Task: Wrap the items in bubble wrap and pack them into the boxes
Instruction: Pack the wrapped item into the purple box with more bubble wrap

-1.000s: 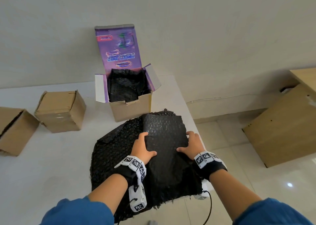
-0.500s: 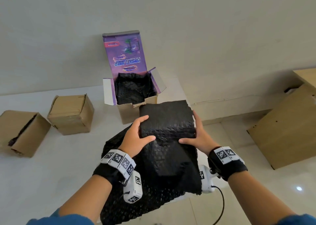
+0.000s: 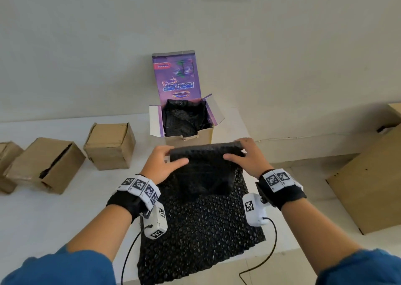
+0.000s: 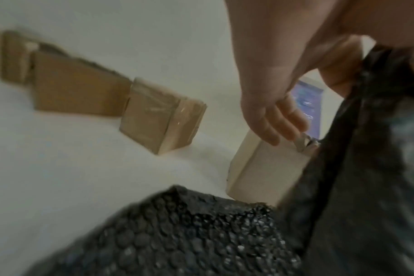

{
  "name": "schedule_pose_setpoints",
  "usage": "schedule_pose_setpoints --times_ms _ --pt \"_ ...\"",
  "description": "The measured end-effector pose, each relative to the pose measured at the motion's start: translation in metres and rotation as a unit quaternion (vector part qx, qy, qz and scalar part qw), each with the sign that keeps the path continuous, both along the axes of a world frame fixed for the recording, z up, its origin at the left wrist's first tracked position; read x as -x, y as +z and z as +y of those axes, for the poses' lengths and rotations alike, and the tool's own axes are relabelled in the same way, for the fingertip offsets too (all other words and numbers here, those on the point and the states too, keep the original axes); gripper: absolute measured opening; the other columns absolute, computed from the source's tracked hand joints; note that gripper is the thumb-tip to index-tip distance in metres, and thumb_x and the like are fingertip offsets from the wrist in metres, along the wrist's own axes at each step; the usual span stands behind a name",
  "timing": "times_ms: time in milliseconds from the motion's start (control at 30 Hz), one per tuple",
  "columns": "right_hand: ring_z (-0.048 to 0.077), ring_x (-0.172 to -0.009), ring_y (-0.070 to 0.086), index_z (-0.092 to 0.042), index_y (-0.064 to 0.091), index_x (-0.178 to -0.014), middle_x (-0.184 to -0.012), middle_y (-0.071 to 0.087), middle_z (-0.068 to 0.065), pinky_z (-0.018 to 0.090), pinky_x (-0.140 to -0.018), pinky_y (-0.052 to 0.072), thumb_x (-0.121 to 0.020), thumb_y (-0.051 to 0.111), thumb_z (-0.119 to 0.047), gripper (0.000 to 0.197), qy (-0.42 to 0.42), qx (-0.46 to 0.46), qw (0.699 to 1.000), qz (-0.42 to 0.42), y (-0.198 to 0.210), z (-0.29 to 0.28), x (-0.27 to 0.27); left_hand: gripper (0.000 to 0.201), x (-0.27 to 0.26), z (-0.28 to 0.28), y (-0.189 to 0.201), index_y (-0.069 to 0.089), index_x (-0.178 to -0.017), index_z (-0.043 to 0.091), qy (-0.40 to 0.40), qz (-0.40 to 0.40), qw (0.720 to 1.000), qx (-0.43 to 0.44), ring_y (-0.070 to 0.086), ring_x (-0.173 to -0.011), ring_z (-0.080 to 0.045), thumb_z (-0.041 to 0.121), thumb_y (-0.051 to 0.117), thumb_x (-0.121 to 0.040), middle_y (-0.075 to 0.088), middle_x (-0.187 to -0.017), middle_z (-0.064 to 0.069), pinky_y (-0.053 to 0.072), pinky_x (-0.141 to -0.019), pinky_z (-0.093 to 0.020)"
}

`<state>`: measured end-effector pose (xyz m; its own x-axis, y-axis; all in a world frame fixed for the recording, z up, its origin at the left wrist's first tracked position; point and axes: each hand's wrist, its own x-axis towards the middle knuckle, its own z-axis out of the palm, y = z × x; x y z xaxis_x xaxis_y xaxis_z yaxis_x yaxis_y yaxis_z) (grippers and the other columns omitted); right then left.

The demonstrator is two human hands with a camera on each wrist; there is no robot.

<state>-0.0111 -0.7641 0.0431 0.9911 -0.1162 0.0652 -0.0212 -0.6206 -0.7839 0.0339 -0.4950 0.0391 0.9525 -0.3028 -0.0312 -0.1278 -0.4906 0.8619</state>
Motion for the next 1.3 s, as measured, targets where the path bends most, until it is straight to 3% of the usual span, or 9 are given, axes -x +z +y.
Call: schedule_pose_setpoints --times_ms 100,167,267,367,533,667,900,1033,1300 --pt "0.018 -0.104 0.062 -0.016 0.064 -0.108 -0.109 0.067 0.001 0.034 -0.092 0.049 -0.085 0.069 -0.025 0.026 -0.013 -0.146 0.989 0.012 0.019 0.008 -0.016 0.030 -0.004 -0.002 0.016 0.060 -0.105 0.020 0.042 0.111 0.981 0.150 0.063 -0.104 -0.022 0.039 0.067 -0.083 0.067 -0.106 -0.005 0.048 -0.096 -0.040" --pt "0.020 -0.099 0.065 -0.011 0.064 -0.109 -0.106 0.069 0.005 0.039 -0.091 0.051 -0.085 0.068 -0.027 0.029 -0.048 -0.160 0.986 -0.006 0.029 0.016 -0.033 0.045 -0.006 -0.004 0.027 0.043 -0.119 0.017 0.032 0.128 0.978 0.159 0.060 -0.106 -0.019 0.031 0.068 -0.084 0.060 -0.112 0.000 0.049 -0.090 -0.029" --pt "0.020 -0.094 0.063 -0.013 0.051 -0.112 -0.109 0.065 0.011 0.040 -0.088 0.052 -0.083 0.071 -0.029 0.038 -0.109 -0.184 0.976 -0.028 0.043 0.031 -0.060 0.077 -0.020 -0.007 0.036 0.020 -0.134 0.017 0.045 0.066 0.994 0.079 0.055 -0.100 -0.011 0.019 0.074 -0.079 0.049 -0.112 0.005 0.041 -0.083 -0.018" --pt "0.014 -0.092 0.060 -0.019 0.020 -0.135 -0.111 0.054 0.005 0.030 -0.083 0.050 -0.077 0.078 -0.023 0.082 -0.076 -0.252 0.965 -0.016 0.054 0.040 -0.082 0.077 -0.044 -0.008 0.046 0.019 -0.132 0.013 0.145 -0.016 0.983 0.110 0.053 -0.082 0.002 0.014 0.075 -0.078 0.050 -0.096 0.006 0.039 -0.066 -0.008" --pt "0.023 -0.111 0.047 -0.014 0.033 -0.132 -0.127 0.035 0.013 0.024 -0.096 0.037 -0.071 0.080 -0.011 0.077 -0.027 -0.048 0.998 -0.012 0.050 0.049 -0.121 0.060 -0.102 -0.004 0.049 0.035 -0.120 0.016 0.170 -0.070 0.980 0.072 0.054 -0.107 -0.022 0.027 0.076 -0.077 0.047 -0.116 -0.002 0.046 -0.093 -0.032" --pt "0.031 -0.122 0.043 -0.009 0.041 -0.135 -0.135 0.025 0.016 0.022 -0.107 0.028 -0.078 0.075 -0.014 0.067 -0.020 0.079 0.996 0.038 0.040 0.058 -0.152 0.081 -0.135 -0.005 0.037 0.032 -0.138 0.007 0.053 -0.122 0.986 -0.102 0.035 -0.129 -0.025 0.029 0.077 -0.075 0.023 -0.139 -0.014 0.022 -0.104 -0.017" --pt "0.040 -0.139 0.014 -0.021 0.042 -0.138 -0.152 0.012 0.019 0.049 -0.112 0.023 -0.081 0.064 -0.051 0.068 0.031 0.407 0.913 -0.008 0.019 0.067 -0.177 0.096 -0.154 -0.005 0.019 0.028 -0.140 0.013 -0.005 -0.214 0.896 -0.390 0.023 -0.135 -0.031 0.054 0.075 -0.067 0.017 -0.148 -0.013 0.031 -0.108 -0.041" --pt "0.036 -0.145 -0.012 -0.030 0.008 -0.152 -0.158 -0.015 0.012 0.055 -0.117 0.004 -0.083 0.046 -0.069 0.088 0.164 0.401 0.901 0.035 0.008 0.080 -0.195 0.104 -0.168 -0.012 0.011 0.003 -0.151 0.019 -0.123 -0.247 0.834 -0.478 -0.008 -0.146 -0.026 0.061 0.062 -0.076 -0.009 -0.158 -0.008 -0.006 -0.114 -0.053" --pt "0.033 -0.145 -0.016 -0.034 -0.007 -0.150 -0.156 -0.022 0.011 0.046 -0.117 -0.005 -0.088 0.041 -0.066 0.085 0.248 0.379 0.869 0.200 -0.026 0.083 -0.211 0.075 -0.172 -0.011 -0.005 0.021 -0.148 0.022 -0.195 -0.157 0.798 -0.548 0.007 -0.144 -0.021 0.063 0.037 -0.088 0.008 -0.158 -0.003 -0.007 -0.113 -0.054"
